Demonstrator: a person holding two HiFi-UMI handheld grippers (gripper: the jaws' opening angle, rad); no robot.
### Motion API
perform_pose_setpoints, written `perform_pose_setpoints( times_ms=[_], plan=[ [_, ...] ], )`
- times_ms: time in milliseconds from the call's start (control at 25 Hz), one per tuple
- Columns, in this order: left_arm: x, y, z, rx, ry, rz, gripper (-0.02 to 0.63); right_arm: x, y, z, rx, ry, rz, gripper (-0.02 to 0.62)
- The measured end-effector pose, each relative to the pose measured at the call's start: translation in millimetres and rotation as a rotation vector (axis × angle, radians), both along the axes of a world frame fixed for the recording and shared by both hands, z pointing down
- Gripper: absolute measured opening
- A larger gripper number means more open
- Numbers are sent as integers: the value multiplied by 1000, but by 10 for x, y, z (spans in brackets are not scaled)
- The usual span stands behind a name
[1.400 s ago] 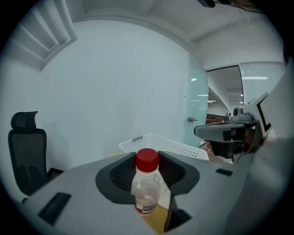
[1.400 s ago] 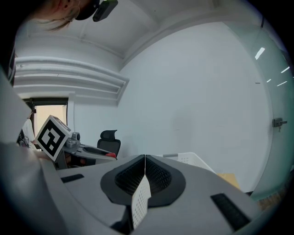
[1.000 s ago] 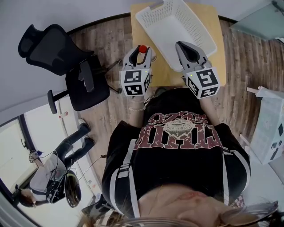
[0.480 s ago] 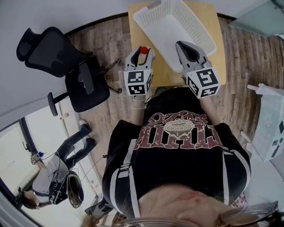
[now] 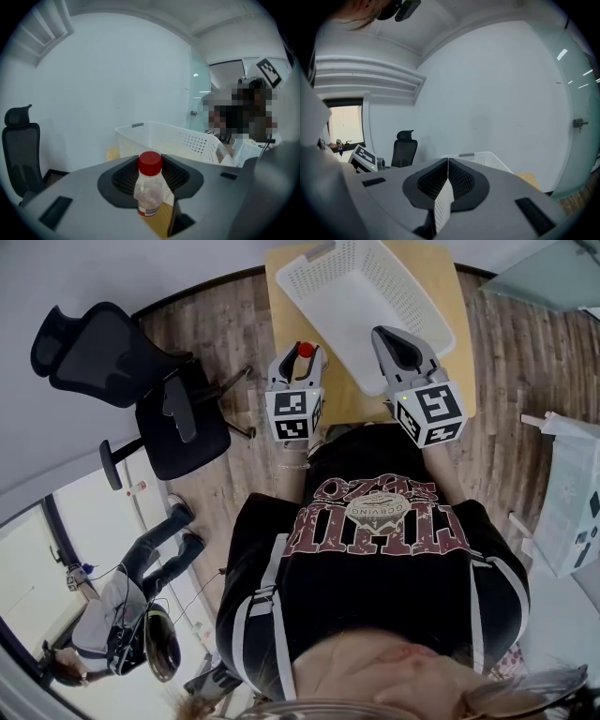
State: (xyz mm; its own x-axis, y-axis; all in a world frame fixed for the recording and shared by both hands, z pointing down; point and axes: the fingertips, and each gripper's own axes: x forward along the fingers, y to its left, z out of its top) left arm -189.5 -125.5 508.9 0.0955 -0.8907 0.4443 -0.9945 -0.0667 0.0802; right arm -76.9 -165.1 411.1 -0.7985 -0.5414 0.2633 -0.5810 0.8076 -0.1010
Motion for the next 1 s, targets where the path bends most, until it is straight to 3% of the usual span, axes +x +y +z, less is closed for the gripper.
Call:
perform_pose_setpoints(
  times_ms=[1000],
  plan=[
    [58,54,92,27,-15,-1,196,22,30,-18,7,8,2,18]
  ],
)
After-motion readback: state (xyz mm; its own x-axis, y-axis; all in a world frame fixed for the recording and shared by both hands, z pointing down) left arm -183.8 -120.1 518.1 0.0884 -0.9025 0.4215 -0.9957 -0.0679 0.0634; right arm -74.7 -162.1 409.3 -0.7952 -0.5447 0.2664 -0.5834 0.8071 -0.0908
